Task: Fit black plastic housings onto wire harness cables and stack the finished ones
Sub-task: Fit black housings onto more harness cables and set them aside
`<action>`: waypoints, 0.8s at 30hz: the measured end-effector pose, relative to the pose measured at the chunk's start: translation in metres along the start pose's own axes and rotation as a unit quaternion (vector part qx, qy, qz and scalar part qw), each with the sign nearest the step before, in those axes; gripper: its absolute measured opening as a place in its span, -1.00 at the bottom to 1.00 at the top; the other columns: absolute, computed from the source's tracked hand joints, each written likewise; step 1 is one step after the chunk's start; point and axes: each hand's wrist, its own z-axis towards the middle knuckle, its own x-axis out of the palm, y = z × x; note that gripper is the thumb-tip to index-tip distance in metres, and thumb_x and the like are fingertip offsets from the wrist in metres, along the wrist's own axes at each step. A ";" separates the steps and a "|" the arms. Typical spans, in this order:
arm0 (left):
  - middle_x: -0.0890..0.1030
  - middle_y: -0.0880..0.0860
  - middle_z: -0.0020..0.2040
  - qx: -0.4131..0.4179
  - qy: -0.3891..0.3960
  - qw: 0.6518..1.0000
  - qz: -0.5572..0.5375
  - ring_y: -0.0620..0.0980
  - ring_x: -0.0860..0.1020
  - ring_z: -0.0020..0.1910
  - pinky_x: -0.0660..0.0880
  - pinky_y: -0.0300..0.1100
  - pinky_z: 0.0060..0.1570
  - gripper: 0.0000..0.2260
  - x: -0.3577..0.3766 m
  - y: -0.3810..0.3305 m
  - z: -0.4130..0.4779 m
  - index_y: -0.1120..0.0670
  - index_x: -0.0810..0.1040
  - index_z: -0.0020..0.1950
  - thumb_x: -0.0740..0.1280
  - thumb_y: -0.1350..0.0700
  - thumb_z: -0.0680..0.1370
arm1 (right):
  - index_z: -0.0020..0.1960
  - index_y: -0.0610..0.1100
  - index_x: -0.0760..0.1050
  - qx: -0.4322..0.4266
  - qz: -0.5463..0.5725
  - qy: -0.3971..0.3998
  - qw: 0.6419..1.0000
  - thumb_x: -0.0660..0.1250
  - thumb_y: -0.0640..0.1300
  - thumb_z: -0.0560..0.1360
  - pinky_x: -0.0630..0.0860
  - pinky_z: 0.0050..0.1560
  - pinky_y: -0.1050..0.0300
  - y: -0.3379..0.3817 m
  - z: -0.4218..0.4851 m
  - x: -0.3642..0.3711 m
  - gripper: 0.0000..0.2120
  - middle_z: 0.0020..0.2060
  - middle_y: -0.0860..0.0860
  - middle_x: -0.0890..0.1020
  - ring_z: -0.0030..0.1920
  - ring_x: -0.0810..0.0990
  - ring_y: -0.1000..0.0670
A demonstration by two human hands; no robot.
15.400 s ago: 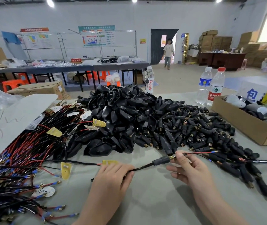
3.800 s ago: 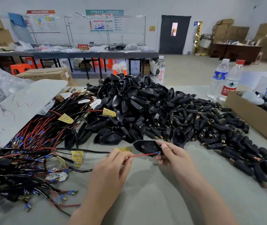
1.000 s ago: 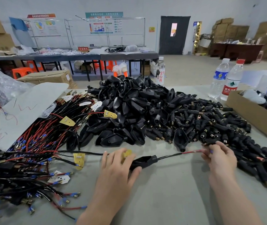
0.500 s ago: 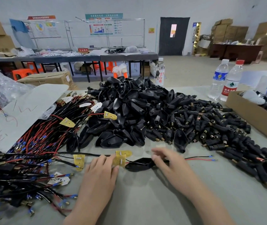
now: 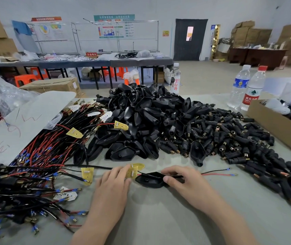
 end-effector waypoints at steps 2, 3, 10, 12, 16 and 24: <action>0.39 -0.18 0.30 0.002 -0.003 1.000 -0.014 -0.13 0.34 0.29 0.27 -0.21 0.27 -0.58 -0.002 0.001 0.000 -0.13 0.22 0.55 0.10 -0.06 0.68 | 0.10 0.27 0.59 0.002 0.001 0.002 1.000 0.37 0.09 0.55 0.51 0.22 0.08 0.000 0.000 0.000 -0.86 -0.01 0.28 0.66 0.13 0.57 0.22; 0.40 -0.17 0.23 0.004 -0.008 0.999 -0.035 -0.13 0.37 0.21 0.31 -0.20 0.22 -0.60 -0.003 0.001 0.001 -0.12 0.28 0.52 0.16 -0.04 0.67 | 0.10 0.29 0.58 0.003 0.002 0.003 1.000 0.38 0.09 0.55 0.51 0.21 0.09 0.000 0.000 -0.001 -0.85 -0.01 0.27 0.66 0.12 0.57 0.22; 0.44 -0.32 0.01 0.040 -0.066 0.982 -0.173 -0.26 0.50 -0.02 0.44 -0.30 -0.09 -0.81 -0.016 0.004 0.001 -0.16 0.58 0.10 0.29 0.13 0.63 | 0.10 0.36 0.58 0.017 0.016 0.030 0.999 0.45 0.12 0.47 0.50 0.24 0.12 0.002 0.000 -0.001 -0.76 0.06 0.18 0.64 0.14 0.55 0.22; 0.46 -0.29 0.01 0.036 -0.071 0.974 -0.210 -0.28 0.50 -0.01 0.43 -0.37 -0.10 -0.78 -0.018 0.004 0.002 -0.17 0.58 0.07 0.30 0.17 0.63 | 0.10 0.39 0.56 0.019 0.015 0.038 0.999 0.49 0.11 0.43 0.48 0.27 0.14 0.004 -0.001 0.000 -0.70 0.05 0.21 0.61 0.17 0.51 0.23; 0.51 -0.25 0.00 0.029 -0.088 0.960 -0.265 -0.27 0.51 -0.01 0.39 -0.50 -0.10 -0.76 -0.021 0.000 0.002 -0.12 0.62 0.02 0.33 0.24 0.60 | 0.15 0.36 0.53 0.005 -0.021 0.042 0.999 0.49 0.13 0.43 0.39 0.28 0.20 0.004 0.000 0.004 -0.67 0.02 0.43 0.55 0.19 0.40 0.28; 0.60 -0.18 0.01 0.039 -0.116 0.949 -0.290 -0.18 0.55 0.07 0.37 -0.50 -0.02 -0.74 -0.024 -0.004 0.001 -0.09 0.66 -0.09 0.39 0.30 0.55 | 0.33 0.24 0.51 -0.041 -0.117 0.036 0.992 0.34 0.26 0.51 0.26 0.27 0.27 0.009 0.000 0.008 -0.60 0.10 0.32 0.52 0.17 0.35 0.19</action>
